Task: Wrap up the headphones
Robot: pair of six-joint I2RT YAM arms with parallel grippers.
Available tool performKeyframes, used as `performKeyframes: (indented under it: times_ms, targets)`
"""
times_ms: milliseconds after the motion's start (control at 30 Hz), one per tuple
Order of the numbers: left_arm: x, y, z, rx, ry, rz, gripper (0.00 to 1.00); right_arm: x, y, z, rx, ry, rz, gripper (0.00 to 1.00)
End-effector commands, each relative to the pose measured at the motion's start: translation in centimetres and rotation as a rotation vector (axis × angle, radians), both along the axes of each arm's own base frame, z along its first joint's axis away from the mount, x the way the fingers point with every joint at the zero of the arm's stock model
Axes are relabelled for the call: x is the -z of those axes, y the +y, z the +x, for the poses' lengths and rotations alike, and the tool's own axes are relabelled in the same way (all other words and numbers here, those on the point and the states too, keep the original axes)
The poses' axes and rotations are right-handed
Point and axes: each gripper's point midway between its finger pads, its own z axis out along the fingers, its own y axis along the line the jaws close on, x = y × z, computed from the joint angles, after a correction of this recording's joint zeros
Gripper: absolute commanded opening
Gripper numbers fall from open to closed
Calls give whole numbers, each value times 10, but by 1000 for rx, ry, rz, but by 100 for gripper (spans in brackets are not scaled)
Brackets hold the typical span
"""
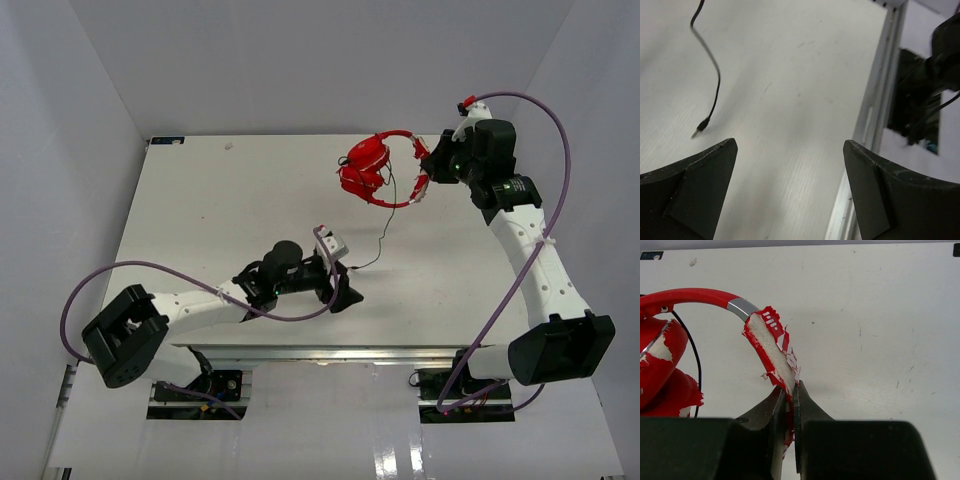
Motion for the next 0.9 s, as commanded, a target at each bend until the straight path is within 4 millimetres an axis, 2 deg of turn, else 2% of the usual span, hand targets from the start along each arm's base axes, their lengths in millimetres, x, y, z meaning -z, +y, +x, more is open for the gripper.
performKeyframes:
  times_ms: [0, 167, 233, 300, 433, 567, 600, 633, 667, 700, 800, 867]
  targets:
    - [-23, 7, 41, -146, -343, -105, 98, -57, 17, -16, -89, -98, 122, 8]
    - [-7, -25, 89, -226, -415, -81, 98, -60, 26, -28, -139, -78, 161, 8]
    - [-5, -37, 99, -237, -424, -92, 98, -62, 27, -31, -150, -75, 168, 8]
    - [6, -55, 110, -220, -412, -92, 97, -63, 28, -34, -164, -76, 170, 8]
    - [17, -72, 119, -206, -393, -87, 92, -63, 26, -37, -172, -68, 171, 8]
    - [24, -83, 122, -188, -360, -94, 68, -65, 27, -40, -188, -65, 182, 8]
    - [23, -85, 119, -173, -355, -107, 57, -65, 26, -40, -187, -64, 183, 8]
    - [23, -86, 116, -158, -346, -113, 51, -64, 26, -40, -186, -62, 184, 8]
    - [25, -86, 114, -148, -337, -112, 40, -64, 25, -40, -185, -61, 186, 8]
    - [26, -85, 112, -143, -333, -109, 30, -64, 24, -39, -184, -60, 187, 8]
    - [32, -77, 108, -146, -326, -91, 10, -65, 20, -39, -193, -57, 201, 8]
    - [41, -67, 103, -140, -317, -67, 2, -69, 21, -42, -230, -58, 220, 8]
